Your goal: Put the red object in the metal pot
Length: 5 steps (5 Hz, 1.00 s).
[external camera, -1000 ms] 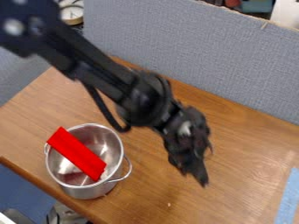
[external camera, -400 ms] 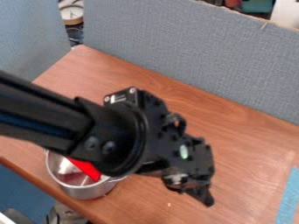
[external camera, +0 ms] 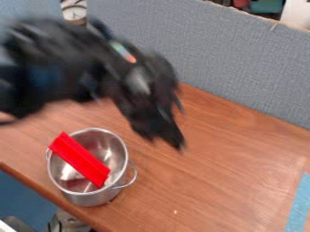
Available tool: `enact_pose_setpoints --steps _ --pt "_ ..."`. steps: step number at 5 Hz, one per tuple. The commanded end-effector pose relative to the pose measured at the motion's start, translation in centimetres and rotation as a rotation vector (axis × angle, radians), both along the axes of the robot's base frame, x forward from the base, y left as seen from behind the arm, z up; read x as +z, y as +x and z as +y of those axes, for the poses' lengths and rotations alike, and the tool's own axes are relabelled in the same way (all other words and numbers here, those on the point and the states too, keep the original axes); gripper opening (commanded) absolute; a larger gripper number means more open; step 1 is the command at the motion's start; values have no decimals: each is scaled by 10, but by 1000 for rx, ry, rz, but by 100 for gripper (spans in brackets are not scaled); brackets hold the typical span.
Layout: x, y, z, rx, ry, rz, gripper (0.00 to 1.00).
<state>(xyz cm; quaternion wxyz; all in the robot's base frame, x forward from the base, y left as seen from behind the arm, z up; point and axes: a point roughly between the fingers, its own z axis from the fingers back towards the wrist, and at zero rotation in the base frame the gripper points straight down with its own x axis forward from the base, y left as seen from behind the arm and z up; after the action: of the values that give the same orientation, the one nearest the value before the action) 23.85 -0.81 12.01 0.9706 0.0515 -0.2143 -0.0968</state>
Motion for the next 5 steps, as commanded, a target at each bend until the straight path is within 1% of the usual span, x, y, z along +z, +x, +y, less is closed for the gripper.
enact_pose_setpoints --steps 1,2,3,4,5 --pt "-14 29 52 63 -6 -32 0" --pt "-40 34 103 172 -17 -18 0" --pt "-27 40 143 232 -55 -15 0" --pt "-16 50 113 128 -81 -1 0" --pt "-14 50 63 117 -93 9 0"
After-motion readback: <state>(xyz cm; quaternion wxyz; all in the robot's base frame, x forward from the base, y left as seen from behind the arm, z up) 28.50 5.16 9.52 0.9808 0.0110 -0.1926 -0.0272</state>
